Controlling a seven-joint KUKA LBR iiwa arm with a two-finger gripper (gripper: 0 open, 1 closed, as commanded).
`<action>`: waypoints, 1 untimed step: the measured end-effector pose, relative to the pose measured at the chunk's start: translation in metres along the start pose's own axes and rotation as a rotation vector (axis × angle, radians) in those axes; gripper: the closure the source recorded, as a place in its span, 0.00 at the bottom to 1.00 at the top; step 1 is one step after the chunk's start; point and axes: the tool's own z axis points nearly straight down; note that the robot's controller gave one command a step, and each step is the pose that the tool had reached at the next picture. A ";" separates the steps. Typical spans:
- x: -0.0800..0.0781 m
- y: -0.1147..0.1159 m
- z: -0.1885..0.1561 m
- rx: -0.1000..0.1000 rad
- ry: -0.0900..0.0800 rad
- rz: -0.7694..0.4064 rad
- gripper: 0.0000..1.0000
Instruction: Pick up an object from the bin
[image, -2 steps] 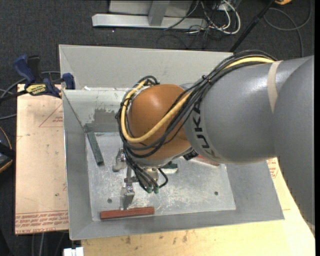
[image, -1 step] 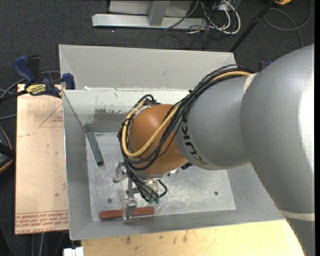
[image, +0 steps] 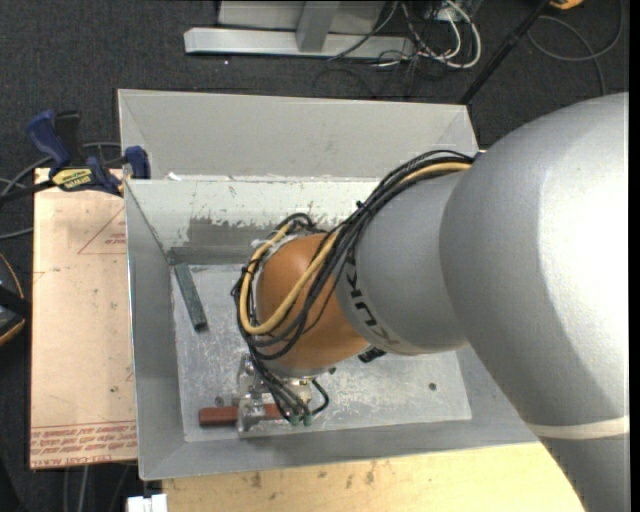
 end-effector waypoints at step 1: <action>0.000 0.000 0.000 0.000 0.000 0.000 1.00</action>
Offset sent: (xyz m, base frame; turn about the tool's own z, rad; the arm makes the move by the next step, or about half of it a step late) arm 0.0033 -0.0015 0.0487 -0.0212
